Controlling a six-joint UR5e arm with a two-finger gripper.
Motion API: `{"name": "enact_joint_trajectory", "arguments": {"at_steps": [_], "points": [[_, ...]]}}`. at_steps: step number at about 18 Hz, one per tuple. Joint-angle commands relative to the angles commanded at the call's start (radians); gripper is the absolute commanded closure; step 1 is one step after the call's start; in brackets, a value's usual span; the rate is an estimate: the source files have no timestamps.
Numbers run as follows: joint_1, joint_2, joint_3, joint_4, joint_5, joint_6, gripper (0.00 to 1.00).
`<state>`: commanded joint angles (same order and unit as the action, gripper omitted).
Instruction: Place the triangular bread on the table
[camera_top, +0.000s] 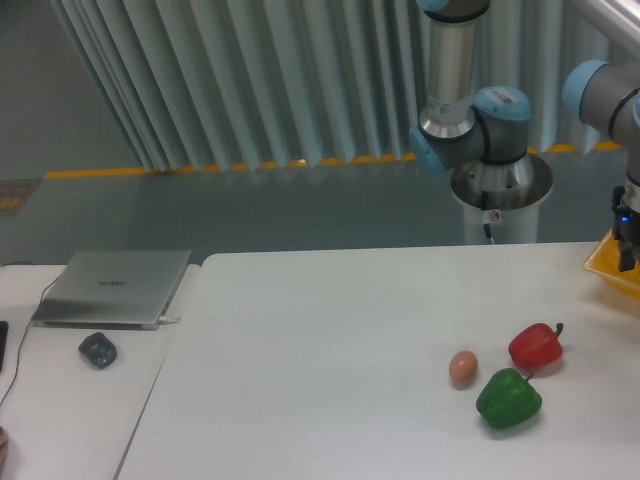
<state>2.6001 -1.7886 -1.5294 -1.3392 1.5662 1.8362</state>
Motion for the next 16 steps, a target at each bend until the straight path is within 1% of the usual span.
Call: {"name": "enact_joint_trajectory", "arguments": {"at_steps": [6,8,9,10,12,14,16], "points": [[0.003,0.005,0.000,-0.002,-0.002,0.002,0.00],[0.003,0.003,-0.003,-0.003,0.008,-0.017,0.00],[0.017,0.009,-0.011,-0.006,0.011,-0.035,0.00],[0.061,0.044,-0.040,0.006,0.021,-0.050,0.00],[0.115,0.078,-0.060,0.005,0.038,-0.034,0.00],[0.123,0.095,-0.080,0.012,0.107,0.009,0.00],[0.130,0.097,-0.080,0.026,0.167,0.018,0.00]]}}
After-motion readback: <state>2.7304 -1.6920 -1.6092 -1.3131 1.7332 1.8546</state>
